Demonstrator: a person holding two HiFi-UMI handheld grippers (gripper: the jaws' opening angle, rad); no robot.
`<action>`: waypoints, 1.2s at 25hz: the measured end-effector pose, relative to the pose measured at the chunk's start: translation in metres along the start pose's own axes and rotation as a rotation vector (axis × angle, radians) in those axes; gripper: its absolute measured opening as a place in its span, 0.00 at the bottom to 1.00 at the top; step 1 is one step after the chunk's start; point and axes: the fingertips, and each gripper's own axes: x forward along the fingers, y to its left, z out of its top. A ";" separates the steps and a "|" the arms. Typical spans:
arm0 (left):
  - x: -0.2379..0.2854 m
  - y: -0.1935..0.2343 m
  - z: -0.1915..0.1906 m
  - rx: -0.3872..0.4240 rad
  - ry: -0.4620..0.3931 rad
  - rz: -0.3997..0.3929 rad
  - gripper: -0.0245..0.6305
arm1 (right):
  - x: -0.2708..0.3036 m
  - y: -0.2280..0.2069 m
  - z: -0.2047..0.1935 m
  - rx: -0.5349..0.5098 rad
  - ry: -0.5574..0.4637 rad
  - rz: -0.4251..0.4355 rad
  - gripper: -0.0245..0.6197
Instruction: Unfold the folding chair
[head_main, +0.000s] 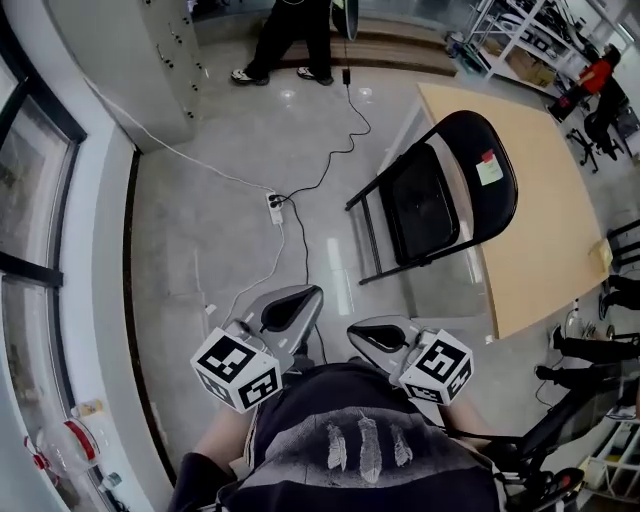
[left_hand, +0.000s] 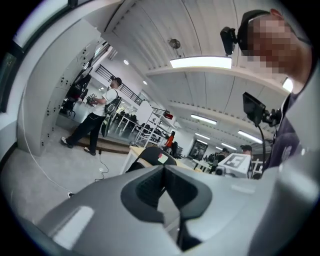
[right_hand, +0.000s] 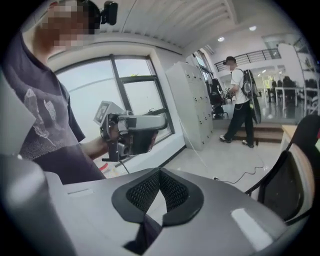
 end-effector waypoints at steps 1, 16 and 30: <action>-0.002 0.007 0.002 -0.003 0.003 -0.012 0.04 | 0.003 -0.005 0.004 -0.023 0.010 -0.032 0.04; 0.014 0.041 0.011 -0.005 0.063 -0.067 0.04 | 0.023 -0.033 0.014 0.055 0.004 -0.135 0.04; 0.144 0.009 0.017 0.046 0.167 -0.034 0.04 | -0.035 -0.154 0.011 0.127 -0.127 -0.067 0.04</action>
